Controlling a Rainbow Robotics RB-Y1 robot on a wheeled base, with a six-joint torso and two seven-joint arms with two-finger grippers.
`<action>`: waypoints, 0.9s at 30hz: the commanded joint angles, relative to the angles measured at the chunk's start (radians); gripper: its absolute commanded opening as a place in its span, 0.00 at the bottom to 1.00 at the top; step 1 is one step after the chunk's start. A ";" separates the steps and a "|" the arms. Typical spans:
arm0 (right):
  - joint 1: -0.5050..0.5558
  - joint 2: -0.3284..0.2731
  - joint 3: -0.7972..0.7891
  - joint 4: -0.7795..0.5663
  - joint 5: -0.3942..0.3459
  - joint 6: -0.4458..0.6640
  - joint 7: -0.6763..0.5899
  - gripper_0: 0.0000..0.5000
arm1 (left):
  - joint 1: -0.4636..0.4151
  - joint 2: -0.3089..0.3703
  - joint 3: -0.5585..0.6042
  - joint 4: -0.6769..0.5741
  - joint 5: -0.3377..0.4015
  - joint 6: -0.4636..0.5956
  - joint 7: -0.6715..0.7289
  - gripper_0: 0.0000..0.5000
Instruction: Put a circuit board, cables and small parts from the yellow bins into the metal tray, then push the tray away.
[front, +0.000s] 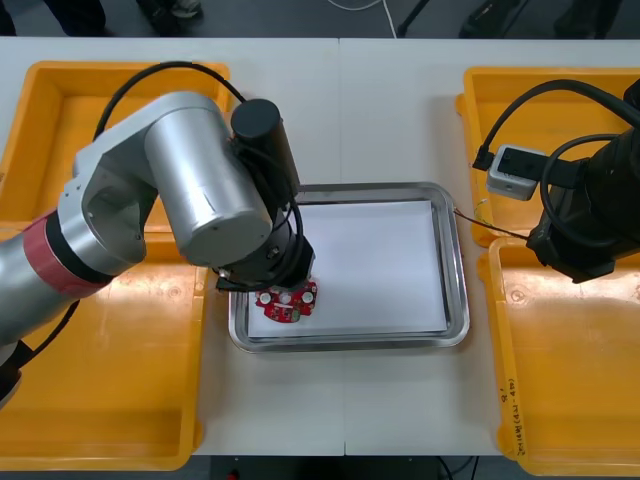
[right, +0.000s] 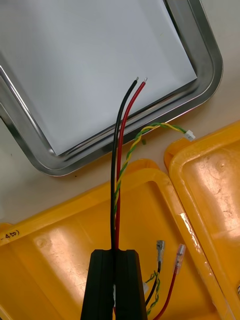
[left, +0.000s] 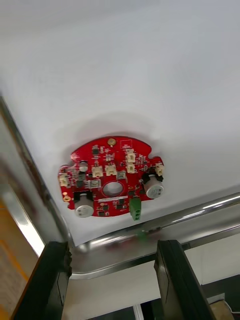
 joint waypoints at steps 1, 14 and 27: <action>-0.035 -0.023 0.012 -0.036 0.000 0.005 -0.009 0.00 | -0.028 0.021 0.096 -0.062 0.007 0.065 0.026 1.00; -0.140 0.020 0.182 -0.042 0.054 -0.049 -0.001 0.00 | 0.075 0.079 0.330 -0.105 0.015 0.127 -0.005 1.00; -0.258 0.169 0.385 0.039 0.127 -0.050 0.037 0.00 | 0.156 0.157 0.461 -0.105 0.009 0.147 -0.059 1.00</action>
